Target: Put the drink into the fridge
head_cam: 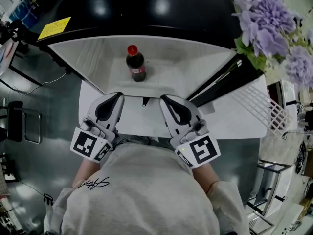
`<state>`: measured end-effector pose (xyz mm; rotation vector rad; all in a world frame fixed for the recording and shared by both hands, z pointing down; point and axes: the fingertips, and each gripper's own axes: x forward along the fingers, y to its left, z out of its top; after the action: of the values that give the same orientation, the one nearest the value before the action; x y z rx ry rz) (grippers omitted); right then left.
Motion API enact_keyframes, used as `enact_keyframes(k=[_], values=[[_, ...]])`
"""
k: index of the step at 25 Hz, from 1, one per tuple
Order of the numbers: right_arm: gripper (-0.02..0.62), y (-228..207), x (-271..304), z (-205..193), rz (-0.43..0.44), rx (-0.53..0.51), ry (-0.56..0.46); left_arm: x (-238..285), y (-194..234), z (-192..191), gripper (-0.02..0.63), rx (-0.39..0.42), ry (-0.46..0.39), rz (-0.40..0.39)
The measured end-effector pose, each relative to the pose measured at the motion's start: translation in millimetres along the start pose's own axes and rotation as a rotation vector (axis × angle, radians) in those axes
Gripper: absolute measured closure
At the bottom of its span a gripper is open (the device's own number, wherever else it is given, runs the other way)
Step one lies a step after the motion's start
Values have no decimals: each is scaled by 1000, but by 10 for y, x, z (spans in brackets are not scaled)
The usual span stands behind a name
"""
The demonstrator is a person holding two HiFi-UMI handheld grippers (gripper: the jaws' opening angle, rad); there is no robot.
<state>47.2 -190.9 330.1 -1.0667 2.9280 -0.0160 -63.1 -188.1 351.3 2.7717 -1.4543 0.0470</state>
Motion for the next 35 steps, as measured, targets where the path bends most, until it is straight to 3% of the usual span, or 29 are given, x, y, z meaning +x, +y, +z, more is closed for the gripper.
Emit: enact_keyframes(k=[21,35], values=[[583,268,68,126,-96,-20,6,-143,81,171,603,-15,-8,-112],[583,322,32,161,-102,-22,-3,-155,46,208,603,-20,-15,-124]])
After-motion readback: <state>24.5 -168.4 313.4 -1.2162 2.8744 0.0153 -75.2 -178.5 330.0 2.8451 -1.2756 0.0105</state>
